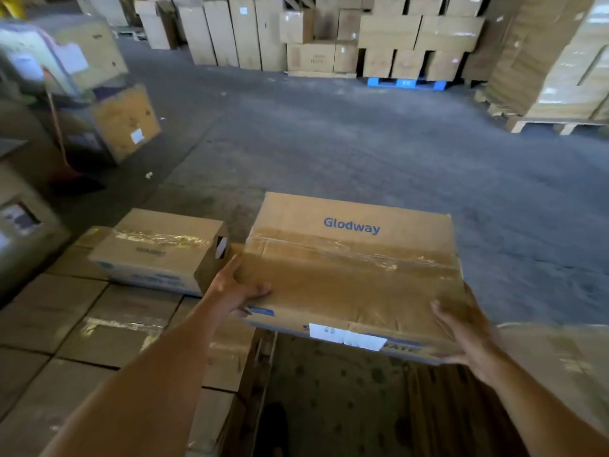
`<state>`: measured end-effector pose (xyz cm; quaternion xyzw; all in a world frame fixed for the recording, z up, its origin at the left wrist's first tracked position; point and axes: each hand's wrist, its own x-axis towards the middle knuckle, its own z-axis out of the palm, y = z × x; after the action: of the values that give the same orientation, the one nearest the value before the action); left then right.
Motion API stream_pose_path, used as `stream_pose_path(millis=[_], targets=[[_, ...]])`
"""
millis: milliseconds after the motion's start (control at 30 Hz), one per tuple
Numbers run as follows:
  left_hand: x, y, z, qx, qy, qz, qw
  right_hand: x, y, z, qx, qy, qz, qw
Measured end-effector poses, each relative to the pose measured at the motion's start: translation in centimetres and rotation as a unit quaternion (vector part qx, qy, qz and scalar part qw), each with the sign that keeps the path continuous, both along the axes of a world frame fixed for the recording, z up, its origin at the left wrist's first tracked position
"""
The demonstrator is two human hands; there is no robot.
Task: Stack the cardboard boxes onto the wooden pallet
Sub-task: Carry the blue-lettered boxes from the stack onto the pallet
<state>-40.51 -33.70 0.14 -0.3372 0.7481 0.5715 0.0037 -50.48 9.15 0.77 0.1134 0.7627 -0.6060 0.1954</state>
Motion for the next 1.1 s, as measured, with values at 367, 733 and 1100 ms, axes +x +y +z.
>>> stream_pose_path(millis=[367, 733, 1100], targets=[[-12.1, -16.6, -12.4, 0.041, -0.072, 0.034, 0.996, -11.8, -18.5, -11.1, 0.086, -0.088, -0.029, 0.992], [-17.0, -28.3, -24.9, -0.003, -0.092, 0.109, 0.990, -19.6, -31.6, -21.6, 0.084, -0.137, 0.014, 0.987], [-15.8, -34.5, -30.1, -0.082, -0.129, 0.096, 0.984, -19.8, -37.6, -26.2, 0.069, -0.145, 0.014, 0.987]])
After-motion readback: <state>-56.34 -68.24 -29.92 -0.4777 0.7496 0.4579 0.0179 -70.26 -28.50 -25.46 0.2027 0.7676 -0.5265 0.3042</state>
